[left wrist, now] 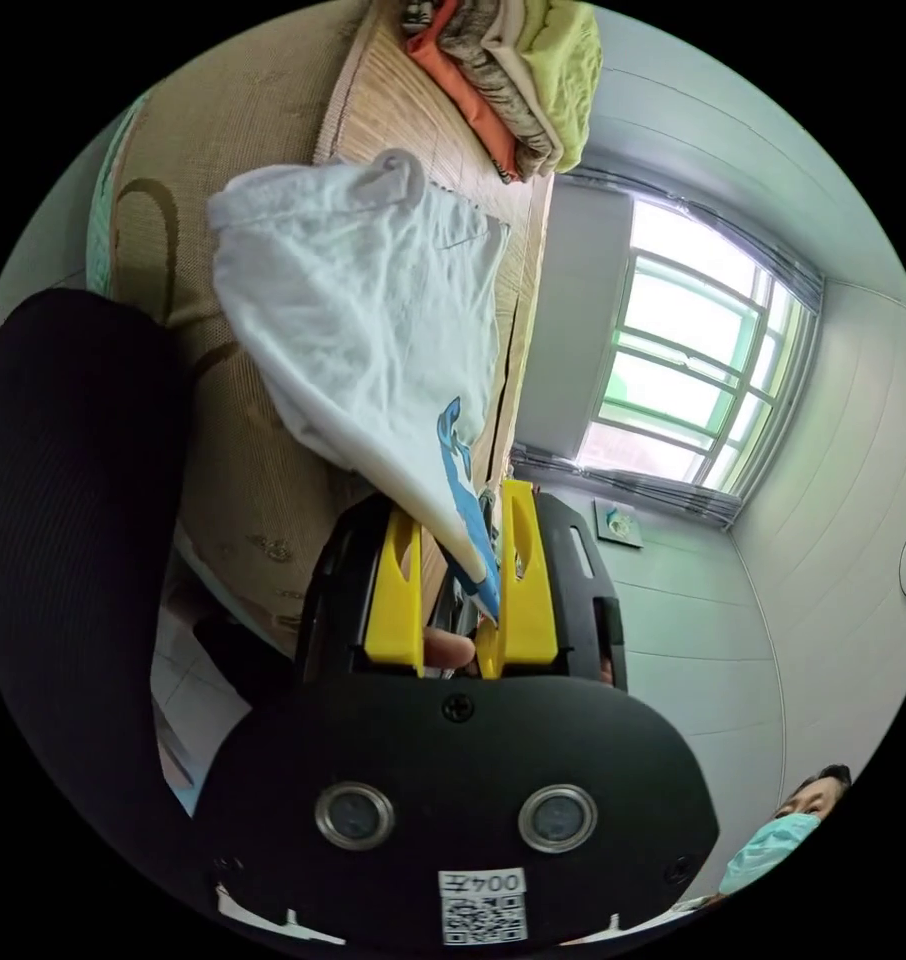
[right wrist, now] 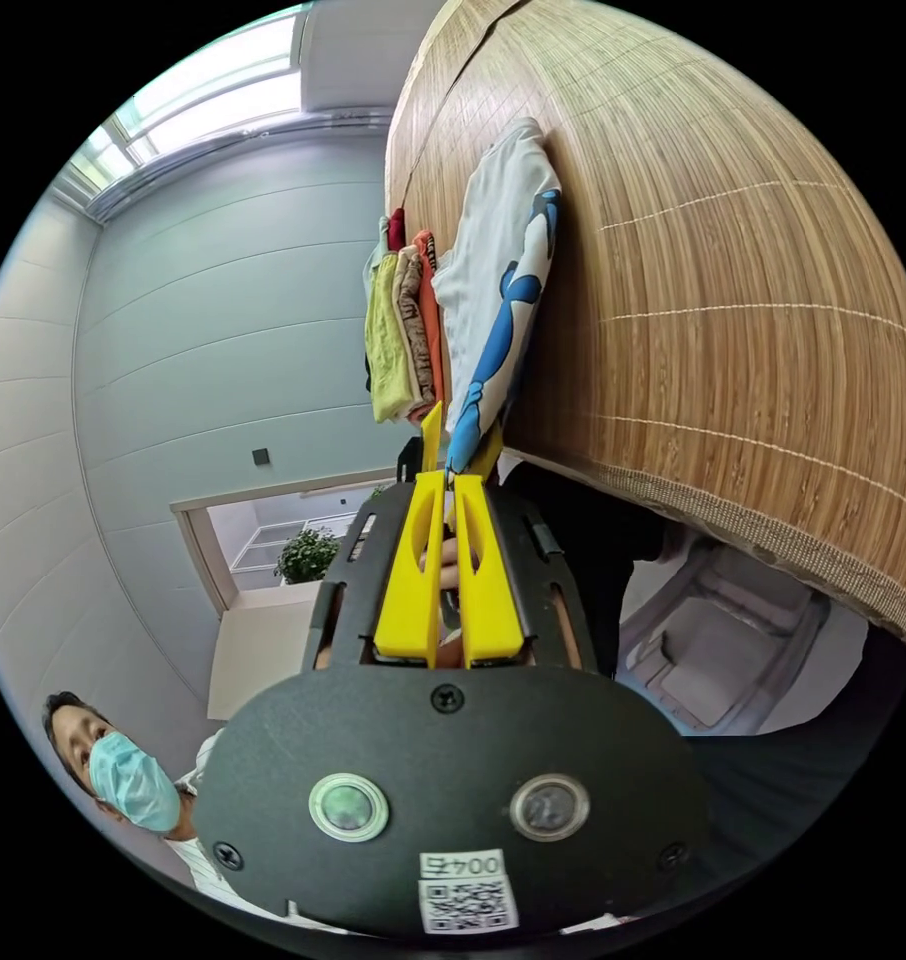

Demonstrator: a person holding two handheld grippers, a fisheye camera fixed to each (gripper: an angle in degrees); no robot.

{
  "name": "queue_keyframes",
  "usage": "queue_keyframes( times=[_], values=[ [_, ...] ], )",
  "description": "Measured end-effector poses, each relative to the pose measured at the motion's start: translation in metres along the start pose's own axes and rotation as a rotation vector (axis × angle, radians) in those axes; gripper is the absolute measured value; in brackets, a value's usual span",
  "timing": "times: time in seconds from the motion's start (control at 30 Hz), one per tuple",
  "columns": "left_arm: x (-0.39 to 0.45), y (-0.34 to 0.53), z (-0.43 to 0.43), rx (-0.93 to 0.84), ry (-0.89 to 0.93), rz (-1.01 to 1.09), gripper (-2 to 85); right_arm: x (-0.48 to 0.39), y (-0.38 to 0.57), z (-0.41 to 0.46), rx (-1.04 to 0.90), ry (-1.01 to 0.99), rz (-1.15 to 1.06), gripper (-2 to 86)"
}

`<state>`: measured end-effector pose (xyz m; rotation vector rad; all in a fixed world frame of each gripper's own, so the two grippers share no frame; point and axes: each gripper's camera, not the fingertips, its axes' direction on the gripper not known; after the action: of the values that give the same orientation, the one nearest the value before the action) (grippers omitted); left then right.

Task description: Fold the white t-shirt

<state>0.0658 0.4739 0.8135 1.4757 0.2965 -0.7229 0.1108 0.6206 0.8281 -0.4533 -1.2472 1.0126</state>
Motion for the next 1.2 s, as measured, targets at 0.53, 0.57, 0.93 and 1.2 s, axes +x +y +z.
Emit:
queue_keyframes(
  times=[0.53,0.57,0.93,1.2],
  values=[
    [0.038,-0.027,0.001,-0.073,-0.05,-0.1,4.2,0.044,-0.033,-0.007,0.117,-0.146,0.038,15.7],
    [0.039,-0.029,0.001,-0.078,-0.048,-0.104,4.1,0.046,-0.044,-0.001,0.113,-0.143,0.049,16.1],
    [0.038,-0.05,-0.01,-0.16,-0.028,-0.095,4.0,0.042,-0.145,0.046,0.134,-0.148,0.068,16.0],
    [0.027,-0.057,-0.018,-0.204,-0.028,-0.08,4.3,0.037,-0.197,0.088,0.088,-0.032,0.058,7.3]
  ],
)
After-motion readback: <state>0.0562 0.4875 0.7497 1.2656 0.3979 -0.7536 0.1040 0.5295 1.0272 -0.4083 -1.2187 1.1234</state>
